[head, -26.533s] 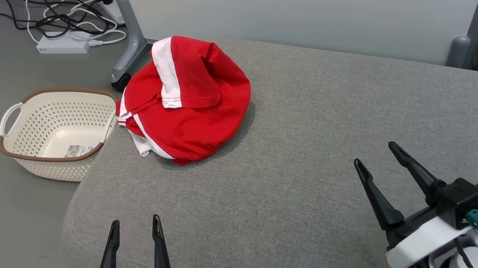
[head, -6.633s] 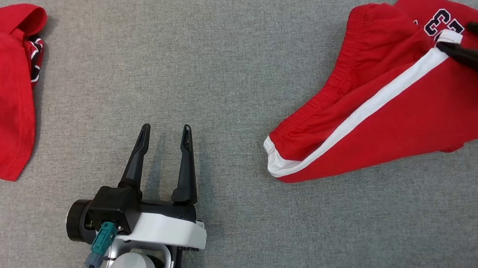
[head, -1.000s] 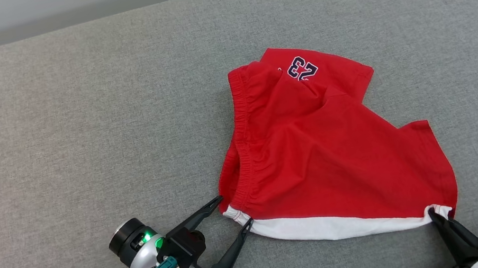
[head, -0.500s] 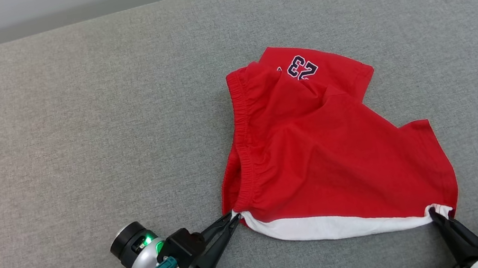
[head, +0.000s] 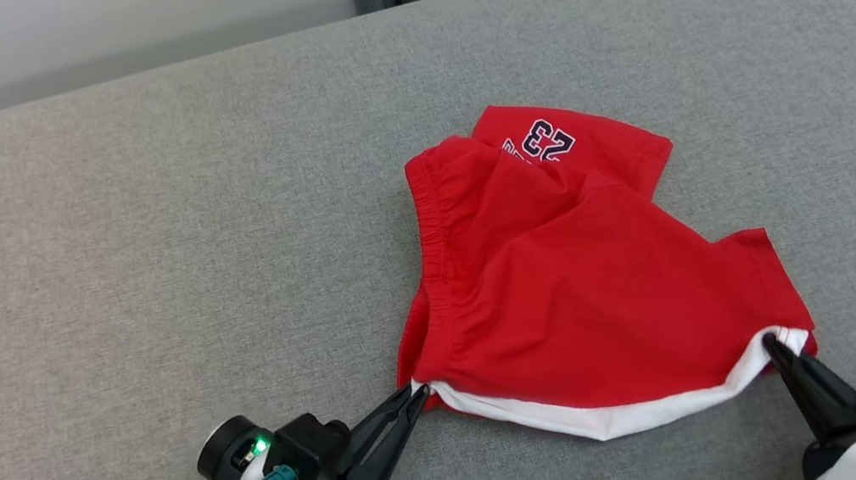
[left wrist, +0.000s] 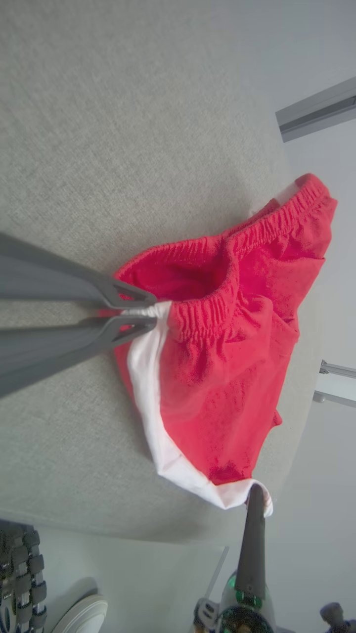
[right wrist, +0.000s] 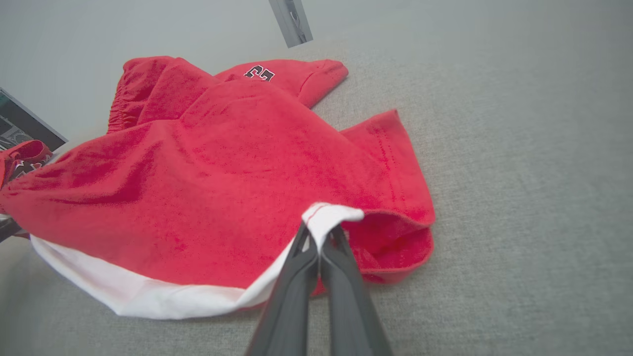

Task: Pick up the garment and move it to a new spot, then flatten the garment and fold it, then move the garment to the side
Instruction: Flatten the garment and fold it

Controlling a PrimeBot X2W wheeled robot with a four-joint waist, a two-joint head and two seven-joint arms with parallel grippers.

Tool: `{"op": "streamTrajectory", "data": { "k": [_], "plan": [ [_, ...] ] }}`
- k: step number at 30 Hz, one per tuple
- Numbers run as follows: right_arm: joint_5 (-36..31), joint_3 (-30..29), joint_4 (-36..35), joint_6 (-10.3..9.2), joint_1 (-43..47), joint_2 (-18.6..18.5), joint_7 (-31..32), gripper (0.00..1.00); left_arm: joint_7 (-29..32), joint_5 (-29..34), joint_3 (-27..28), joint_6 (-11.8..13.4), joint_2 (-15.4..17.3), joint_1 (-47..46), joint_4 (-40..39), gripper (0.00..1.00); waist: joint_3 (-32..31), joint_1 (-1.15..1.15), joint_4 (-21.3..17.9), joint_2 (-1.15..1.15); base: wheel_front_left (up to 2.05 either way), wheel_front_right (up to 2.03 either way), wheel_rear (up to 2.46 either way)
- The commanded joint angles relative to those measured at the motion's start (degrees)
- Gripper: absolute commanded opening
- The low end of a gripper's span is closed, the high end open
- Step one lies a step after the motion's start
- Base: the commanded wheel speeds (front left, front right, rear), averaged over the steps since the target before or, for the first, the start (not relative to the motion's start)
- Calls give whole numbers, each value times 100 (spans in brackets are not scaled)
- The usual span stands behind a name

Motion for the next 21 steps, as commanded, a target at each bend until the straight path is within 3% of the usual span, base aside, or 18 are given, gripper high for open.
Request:
{"op": "streamTrajectory", "data": {
  "k": [1,10,21],
  "plan": [
    [-3,-27,-110,2,-91,-81,-33,0,-1,-86,41,-6,48,19,-84,0,-80,0,27,0,0,0,0],
    [21,-282,-771,2,-431,-279,68,0,-1,-603,679,-6,-21,144,-697,0,-384,0,110,0,0,0,0],
    [515,-396,-1294,2,-1569,-501,984,0,-1,-1319,2039,-6,-400,-95,-919,0,-695,0,110,0,0,0,0]
  ]
}}
